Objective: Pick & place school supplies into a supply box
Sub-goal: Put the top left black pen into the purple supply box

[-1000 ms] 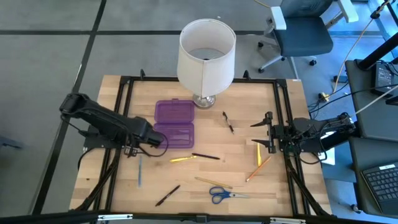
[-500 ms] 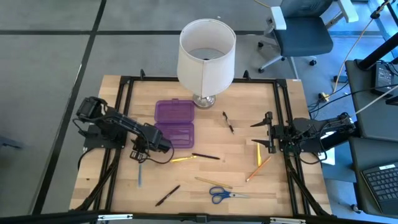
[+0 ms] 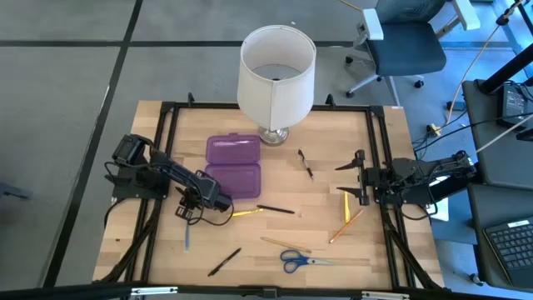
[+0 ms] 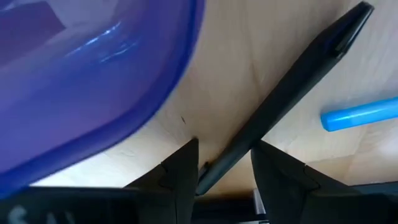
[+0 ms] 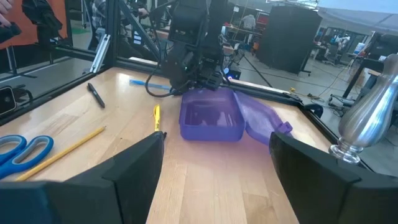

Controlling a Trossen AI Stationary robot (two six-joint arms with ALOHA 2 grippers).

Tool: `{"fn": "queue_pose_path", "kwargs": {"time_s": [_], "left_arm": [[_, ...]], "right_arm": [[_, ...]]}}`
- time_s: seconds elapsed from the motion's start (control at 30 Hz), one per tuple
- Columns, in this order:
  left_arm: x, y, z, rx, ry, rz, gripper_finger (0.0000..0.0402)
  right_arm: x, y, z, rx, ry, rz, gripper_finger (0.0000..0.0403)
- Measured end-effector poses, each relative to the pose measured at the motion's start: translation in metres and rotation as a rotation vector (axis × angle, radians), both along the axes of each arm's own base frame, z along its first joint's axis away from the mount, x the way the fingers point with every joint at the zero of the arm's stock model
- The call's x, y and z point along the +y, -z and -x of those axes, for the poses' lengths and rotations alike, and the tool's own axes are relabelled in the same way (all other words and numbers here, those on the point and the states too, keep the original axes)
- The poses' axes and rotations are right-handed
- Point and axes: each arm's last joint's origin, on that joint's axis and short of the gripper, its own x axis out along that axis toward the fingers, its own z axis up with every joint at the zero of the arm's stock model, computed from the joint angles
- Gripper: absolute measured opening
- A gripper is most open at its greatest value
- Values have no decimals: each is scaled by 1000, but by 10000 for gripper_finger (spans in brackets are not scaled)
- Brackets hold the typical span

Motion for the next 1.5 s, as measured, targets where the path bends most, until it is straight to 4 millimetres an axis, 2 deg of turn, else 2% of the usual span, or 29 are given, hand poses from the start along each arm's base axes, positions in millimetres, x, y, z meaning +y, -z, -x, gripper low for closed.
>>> {"fn": "queue_pose_path", "kwargs": {"time_s": [0.23, 0.6, 0.7, 0.87, 1.1, 1.3, 1.5], "left_arm": [[0, 0, 0, 0, -2, 0, 128], [-1, 0, 0, 8, -17, 23, 28], [-1, 0, 1, 10, -24, 20, 13], [0, -3, 3, 26, -26, 14, 20], [1, -16, 5, 109, -25, -9, 15], [-2, -27, -2, 110, -26, -8, 16], [-7, -51, -20, 60, -57, 10, 16]], "right_arm": [[0, 0, 0, -1, 0, 0, 297], [0, 0, 0, -1, 0, 0, 297], [0, 0, 0, -2, 0, 0, 297], [0, 0, 0, -2, 0, 0, 297], [0, 0, 0, -2, 0, -1, 297], [0, 0, 0, -2, 0, -1, 297], [0, 0, 0, -2, 0, -1, 297]]}}
